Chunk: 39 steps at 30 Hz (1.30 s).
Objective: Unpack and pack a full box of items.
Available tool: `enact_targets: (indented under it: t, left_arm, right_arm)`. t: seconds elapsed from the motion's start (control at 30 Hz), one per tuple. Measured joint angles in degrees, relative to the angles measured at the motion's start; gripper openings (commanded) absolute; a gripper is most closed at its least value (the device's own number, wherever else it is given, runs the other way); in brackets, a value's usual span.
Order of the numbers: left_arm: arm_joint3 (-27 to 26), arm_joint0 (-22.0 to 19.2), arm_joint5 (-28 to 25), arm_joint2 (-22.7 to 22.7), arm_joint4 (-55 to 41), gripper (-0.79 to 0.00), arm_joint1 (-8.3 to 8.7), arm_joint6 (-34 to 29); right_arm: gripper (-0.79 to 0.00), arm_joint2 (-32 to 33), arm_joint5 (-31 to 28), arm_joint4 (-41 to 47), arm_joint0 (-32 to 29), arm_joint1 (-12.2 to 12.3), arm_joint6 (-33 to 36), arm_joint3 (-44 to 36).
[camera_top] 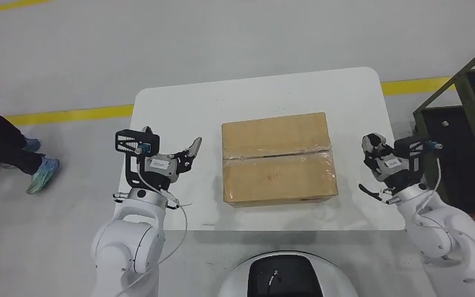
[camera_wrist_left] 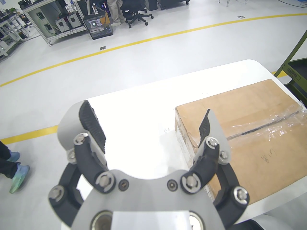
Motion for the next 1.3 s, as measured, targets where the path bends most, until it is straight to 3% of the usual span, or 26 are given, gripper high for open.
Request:
enact_targets:
  t: [0.3,0.63,0.93,1.3]
  left_arm:
    - [0.00,0.00,0.00,0.00,0.00,0.000,0.00,0.00]
    - [0.00,0.00,0.00,0.00,0.00,0.000,0.00,0.00]
    - [0.00,0.00,0.00,0.00,0.00,0.000,0.00,0.00]
    - [0.00,0.00,0.00,0.00,0.00,0.000,0.00,0.00]
  right_arm:
    - [-0.785,-5.93,-8.00,-0.63,3.05,-0.22,-0.39,5.36]
    - [-0.785,-10.58,-12.48,-5.37,5.87,-0.29,0.15,6.69]
    - [-0.785,-8.33,-10.84,-4.07,6.42,-0.08,-0.04,8.13]
    - [-0.785,-13.25,-13.84,-5.10,8.81,-0.38,1.58,9.63]
